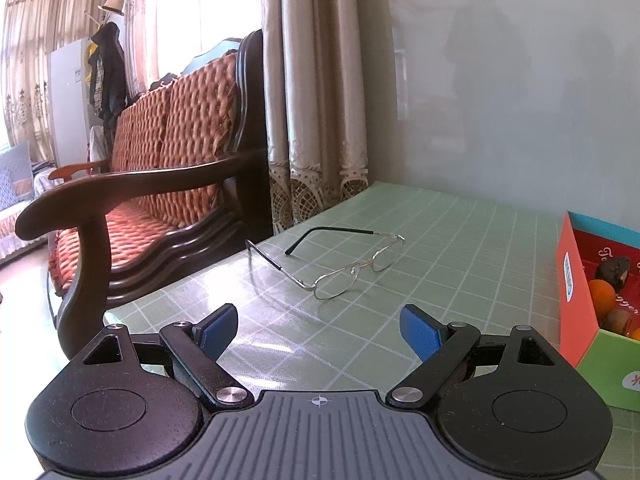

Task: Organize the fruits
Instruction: 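Carry the dark dried fruit with the right tool into the red box and release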

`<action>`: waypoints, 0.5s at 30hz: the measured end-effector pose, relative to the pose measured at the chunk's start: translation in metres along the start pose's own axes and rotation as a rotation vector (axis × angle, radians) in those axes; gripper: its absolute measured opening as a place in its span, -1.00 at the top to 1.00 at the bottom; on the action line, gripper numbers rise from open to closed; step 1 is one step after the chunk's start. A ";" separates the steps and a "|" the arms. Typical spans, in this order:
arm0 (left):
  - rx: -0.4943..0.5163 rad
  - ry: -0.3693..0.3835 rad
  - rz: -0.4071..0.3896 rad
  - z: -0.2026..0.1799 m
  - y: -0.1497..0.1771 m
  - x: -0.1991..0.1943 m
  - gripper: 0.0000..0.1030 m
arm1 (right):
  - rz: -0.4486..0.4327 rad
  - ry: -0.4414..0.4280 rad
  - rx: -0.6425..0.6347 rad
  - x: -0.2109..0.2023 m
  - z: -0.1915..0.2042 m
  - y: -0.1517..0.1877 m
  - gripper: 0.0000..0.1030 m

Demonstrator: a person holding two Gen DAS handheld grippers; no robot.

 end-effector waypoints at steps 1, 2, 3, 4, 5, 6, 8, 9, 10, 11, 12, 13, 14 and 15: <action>-0.001 0.001 -0.002 0.000 0.000 -0.001 -0.70 | -0.010 -0.003 0.002 -0.002 0.000 -0.001 -0.10; -0.001 0.003 -0.003 -0.001 0.000 -0.001 -0.70 | -0.017 -0.003 0.008 -0.004 -0.001 -0.001 -0.10; -0.001 0.005 -0.003 -0.002 0.000 -0.001 -0.70 | -0.019 -0.001 0.014 -0.006 -0.003 -0.002 -0.10; -0.002 0.009 -0.004 -0.003 -0.001 -0.002 -0.70 | -0.020 0.005 0.019 -0.007 -0.006 -0.002 -0.10; -0.004 0.013 -0.006 -0.004 -0.001 -0.003 -0.70 | -0.020 0.014 0.027 -0.008 -0.010 -0.001 -0.10; -0.005 0.018 -0.009 -0.006 -0.002 -0.004 -0.70 | -0.018 0.022 0.039 -0.010 -0.015 -0.001 -0.10; -0.004 0.031 -0.011 -0.012 -0.004 -0.006 -0.70 | -0.012 0.033 0.065 -0.013 -0.025 0.001 -0.10; -0.002 0.040 -0.016 -0.016 -0.005 -0.008 -0.70 | -0.012 0.040 0.074 -0.015 -0.029 0.001 -0.09; 0.001 0.048 -0.022 -0.020 -0.006 -0.011 -0.70 | -0.013 0.050 0.078 -0.018 -0.034 0.002 -0.09; 0.005 0.057 -0.026 -0.024 -0.007 -0.013 -0.70 | -0.015 0.059 0.080 -0.020 -0.038 0.003 -0.09; 0.007 0.065 -0.029 -0.029 -0.008 -0.014 -0.70 | -0.016 0.069 0.082 -0.024 -0.043 0.003 -0.09; 0.010 0.075 -0.034 -0.034 -0.009 -0.016 -0.70 | -0.017 0.076 0.084 -0.027 -0.047 0.004 -0.09; 0.012 0.085 -0.038 -0.039 -0.010 -0.019 -0.70 | -0.020 0.086 0.083 -0.030 -0.052 0.004 -0.09; 0.014 0.095 -0.042 -0.045 -0.011 -0.021 -0.70 | -0.022 0.098 0.084 -0.033 -0.058 0.004 -0.08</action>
Point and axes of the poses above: each gripper's, at about its wrist camera, not at the fingertips, and x roughly the way its jaws point, z to its left, y to its underside, the point moved 2 cm from there along x, roughly the way its jaws point, and after that the axes turned 2 degrees about -y, right-handed, at the moved point
